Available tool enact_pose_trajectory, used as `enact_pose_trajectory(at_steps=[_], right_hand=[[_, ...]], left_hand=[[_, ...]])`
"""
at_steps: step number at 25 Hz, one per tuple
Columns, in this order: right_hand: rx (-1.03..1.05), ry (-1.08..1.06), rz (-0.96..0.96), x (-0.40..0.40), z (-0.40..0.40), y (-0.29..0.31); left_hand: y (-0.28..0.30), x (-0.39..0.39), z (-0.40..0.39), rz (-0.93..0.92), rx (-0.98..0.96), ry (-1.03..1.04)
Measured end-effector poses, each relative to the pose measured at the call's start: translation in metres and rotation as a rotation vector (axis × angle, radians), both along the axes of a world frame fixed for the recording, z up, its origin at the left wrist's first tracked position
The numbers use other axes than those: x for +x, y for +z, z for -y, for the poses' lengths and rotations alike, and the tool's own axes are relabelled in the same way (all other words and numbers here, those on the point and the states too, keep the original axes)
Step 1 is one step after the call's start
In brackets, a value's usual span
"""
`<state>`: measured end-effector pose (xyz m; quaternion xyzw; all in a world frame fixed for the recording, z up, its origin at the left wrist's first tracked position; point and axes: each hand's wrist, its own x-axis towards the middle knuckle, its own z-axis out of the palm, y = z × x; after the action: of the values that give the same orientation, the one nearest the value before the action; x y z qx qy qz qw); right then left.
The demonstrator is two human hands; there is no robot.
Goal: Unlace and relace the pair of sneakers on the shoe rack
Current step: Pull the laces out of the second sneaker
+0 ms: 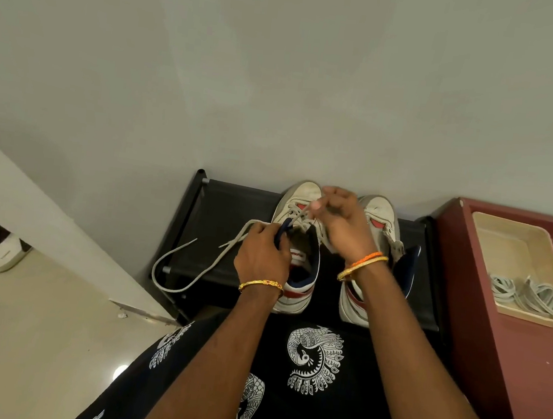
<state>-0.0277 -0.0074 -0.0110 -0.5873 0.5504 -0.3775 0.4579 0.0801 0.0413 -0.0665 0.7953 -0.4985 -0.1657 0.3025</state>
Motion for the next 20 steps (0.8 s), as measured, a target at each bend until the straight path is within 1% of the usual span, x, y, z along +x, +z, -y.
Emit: enact_pose_trajectory(at_steps=[3, 4, 5, 6, 7, 9, 10, 12, 13, 14, 15, 16, 18, 19, 20], right_hand=[[0.027, -0.023, 0.496, -0.020, -0.002, 0.038], [0.052, -0.026, 0.618, -0.025, -0.002, 0.043], [0.072, -0.052, 0.664, -0.026, -0.002, 0.042], [0.075, -0.103, 0.622, -0.024, -0.003, 0.039], [0.049, -0.163, 0.503, -0.019, -0.003, 0.032], [-0.053, -0.216, 0.141, -0.008, -0.003, 0.011], [-0.109, -0.169, -0.084, -0.003, -0.003, 0.000], [-0.207, 0.042, -0.581, 0.003, -0.002, -0.026], [-0.232, 0.130, -0.774, 0.006, -0.002, -0.036], [-0.245, 0.182, -0.880, 0.010, -0.004, -0.041], [-0.243, 0.206, -0.915, 0.013, -0.006, -0.045], [-0.238, 0.206, -0.889, 0.014, -0.008, -0.046], [-0.215, 0.173, -0.755, 0.014, -0.006, -0.047], [-0.187, 0.151, -0.663, 0.013, -0.005, -0.045], [-0.150, 0.125, -0.533, 0.012, -0.004, -0.040]], left_hand=[[0.001, -0.002, 0.001, -0.007, 0.008, 0.019], [0.001, -0.002, 0.001, -0.007, 0.015, 0.020], [0.001, -0.002, 0.001, -0.008, 0.017, 0.021], [0.001, -0.002, 0.001, -0.010, 0.016, 0.021], [0.001, -0.002, 0.002, -0.015, 0.012, 0.020], [0.001, -0.002, 0.002, -0.023, 0.009, 0.014], [0.000, -0.002, 0.001, -0.024, 0.008, 0.010], [-0.001, -0.001, 0.001, -0.024, -0.001, 0.001], [-0.002, -0.001, 0.001, -0.027, -0.005, -0.002], [-0.002, -0.001, 0.002, -0.030, -0.004, -0.004], [-0.002, -0.001, 0.001, -0.031, 0.000, -0.002], [-0.001, -0.001, 0.002, -0.031, 0.004, 0.000], [-0.002, -0.002, 0.002, -0.024, 0.001, -0.001], [-0.002, -0.002, 0.001, -0.018, -0.001, 0.001], [-0.002, -0.002, 0.002, -0.010, 0.000, 0.006]])
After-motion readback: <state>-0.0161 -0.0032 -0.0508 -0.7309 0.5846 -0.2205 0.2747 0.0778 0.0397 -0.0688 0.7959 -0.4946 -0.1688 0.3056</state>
